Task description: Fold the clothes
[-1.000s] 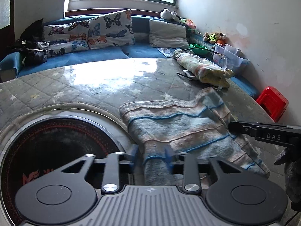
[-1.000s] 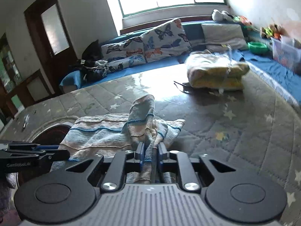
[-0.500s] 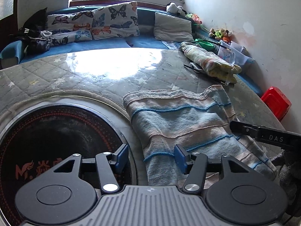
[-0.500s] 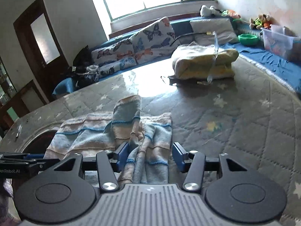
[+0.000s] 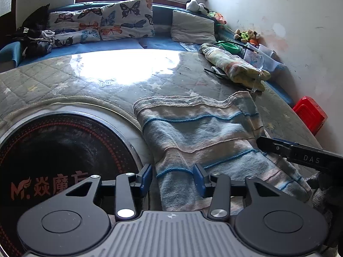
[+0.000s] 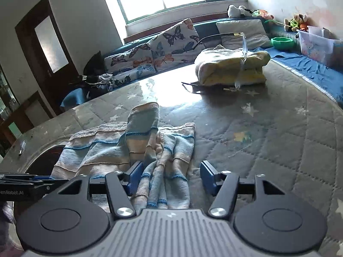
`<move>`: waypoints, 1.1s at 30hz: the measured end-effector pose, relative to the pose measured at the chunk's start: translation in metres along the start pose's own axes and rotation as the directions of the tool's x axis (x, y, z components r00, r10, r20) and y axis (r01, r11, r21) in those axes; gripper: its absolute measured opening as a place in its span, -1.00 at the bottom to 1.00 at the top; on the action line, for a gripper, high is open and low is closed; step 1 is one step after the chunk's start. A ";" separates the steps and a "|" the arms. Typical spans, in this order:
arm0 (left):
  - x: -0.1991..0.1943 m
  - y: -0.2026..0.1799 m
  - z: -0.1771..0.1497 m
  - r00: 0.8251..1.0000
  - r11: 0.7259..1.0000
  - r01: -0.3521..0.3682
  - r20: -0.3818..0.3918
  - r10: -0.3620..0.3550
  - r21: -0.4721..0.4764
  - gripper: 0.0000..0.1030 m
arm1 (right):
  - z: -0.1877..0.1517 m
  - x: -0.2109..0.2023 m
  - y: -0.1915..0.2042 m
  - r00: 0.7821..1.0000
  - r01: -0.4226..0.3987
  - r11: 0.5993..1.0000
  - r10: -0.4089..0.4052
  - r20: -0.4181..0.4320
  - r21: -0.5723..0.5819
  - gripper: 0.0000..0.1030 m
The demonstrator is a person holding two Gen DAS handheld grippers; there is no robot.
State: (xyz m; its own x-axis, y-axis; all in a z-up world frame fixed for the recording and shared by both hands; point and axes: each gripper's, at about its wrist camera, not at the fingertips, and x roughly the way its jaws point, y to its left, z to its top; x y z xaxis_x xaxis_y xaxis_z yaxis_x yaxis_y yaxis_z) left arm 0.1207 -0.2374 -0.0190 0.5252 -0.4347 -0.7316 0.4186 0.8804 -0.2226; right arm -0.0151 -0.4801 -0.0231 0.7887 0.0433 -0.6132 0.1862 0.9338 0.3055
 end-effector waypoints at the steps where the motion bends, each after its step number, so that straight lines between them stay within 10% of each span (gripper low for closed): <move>1: 0.001 0.000 0.000 1.000 1.000 0.003 -0.002 -0.003 -0.002 -0.12 | 0.000 0.001 0.001 1.000 -0.011 1.000 0.011 -0.002 0.001 0.16; 8: -0.002 0.000 0.000 0.999 0.999 0.036 0.010 -0.036 -0.002 -0.74 | 0.000 0.003 0.006 0.997 -0.071 0.997 0.071 -0.011 0.032 -0.66; 33: -0.122 -0.068 0.027 0.966 0.992 0.056 0.245 -0.083 0.117 -0.82 | 0.044 -0.146 0.057 0.960 -0.024 0.991 0.060 0.275 -0.131 -0.74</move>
State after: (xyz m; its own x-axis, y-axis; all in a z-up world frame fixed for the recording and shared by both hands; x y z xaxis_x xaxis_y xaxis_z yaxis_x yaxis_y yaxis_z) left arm 0.0481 -0.2490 0.1028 0.6538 -0.5394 -0.5306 0.5308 0.8267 -0.1864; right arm -0.0938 -0.4483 0.1161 0.9291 -0.0001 -0.3698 0.0886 0.9709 0.2223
